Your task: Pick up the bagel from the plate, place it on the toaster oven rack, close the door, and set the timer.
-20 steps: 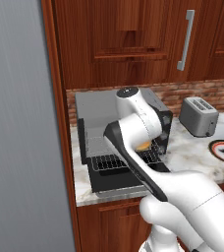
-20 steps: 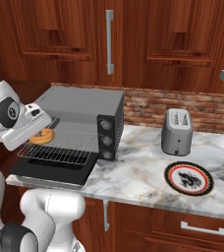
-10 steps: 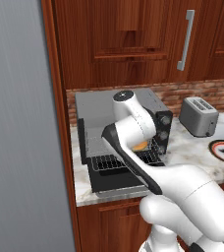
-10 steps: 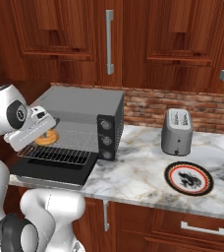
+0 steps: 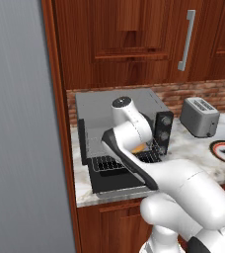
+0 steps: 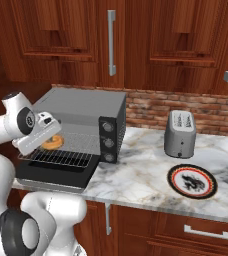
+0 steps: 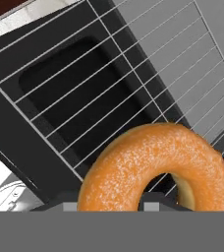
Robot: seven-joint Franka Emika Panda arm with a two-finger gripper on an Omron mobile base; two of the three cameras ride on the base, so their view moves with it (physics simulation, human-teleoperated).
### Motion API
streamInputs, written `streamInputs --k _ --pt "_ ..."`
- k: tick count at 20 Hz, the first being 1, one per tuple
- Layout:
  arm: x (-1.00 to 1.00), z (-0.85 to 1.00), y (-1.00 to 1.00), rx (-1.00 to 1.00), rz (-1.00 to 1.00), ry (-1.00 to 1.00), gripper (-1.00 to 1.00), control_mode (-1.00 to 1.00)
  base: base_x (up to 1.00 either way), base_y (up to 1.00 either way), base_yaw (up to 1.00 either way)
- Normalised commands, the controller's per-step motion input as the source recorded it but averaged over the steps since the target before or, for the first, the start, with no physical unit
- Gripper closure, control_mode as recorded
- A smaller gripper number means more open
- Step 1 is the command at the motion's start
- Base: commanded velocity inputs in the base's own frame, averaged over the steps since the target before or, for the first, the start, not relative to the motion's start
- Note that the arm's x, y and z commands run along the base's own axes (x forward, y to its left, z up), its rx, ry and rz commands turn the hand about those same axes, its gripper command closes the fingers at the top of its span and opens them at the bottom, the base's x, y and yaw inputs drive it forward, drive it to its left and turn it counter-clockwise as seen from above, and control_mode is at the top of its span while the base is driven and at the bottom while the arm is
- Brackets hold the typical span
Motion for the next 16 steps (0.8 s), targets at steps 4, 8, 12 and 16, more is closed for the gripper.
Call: streamInputs --k 4,8,12,16 --pt "0.37 -0.23 0.0 0.0 0.0 0.0 1.0 -1.0 0.0 0.0 0.0" --pt "0.36 -0.2 0.0 0.0 0.0 0.0 1.0 -1.0 0.0 0.0 0.0" --pt "0.27 -0.22 0.0 0.0 0.0 0.0 1.0 -1.0 0.0 0.0 0.0" --pt "0.25 -0.26 0.0 0.0 0.0 0.0 1.0 -1.0 0.0 0.0 0.0"
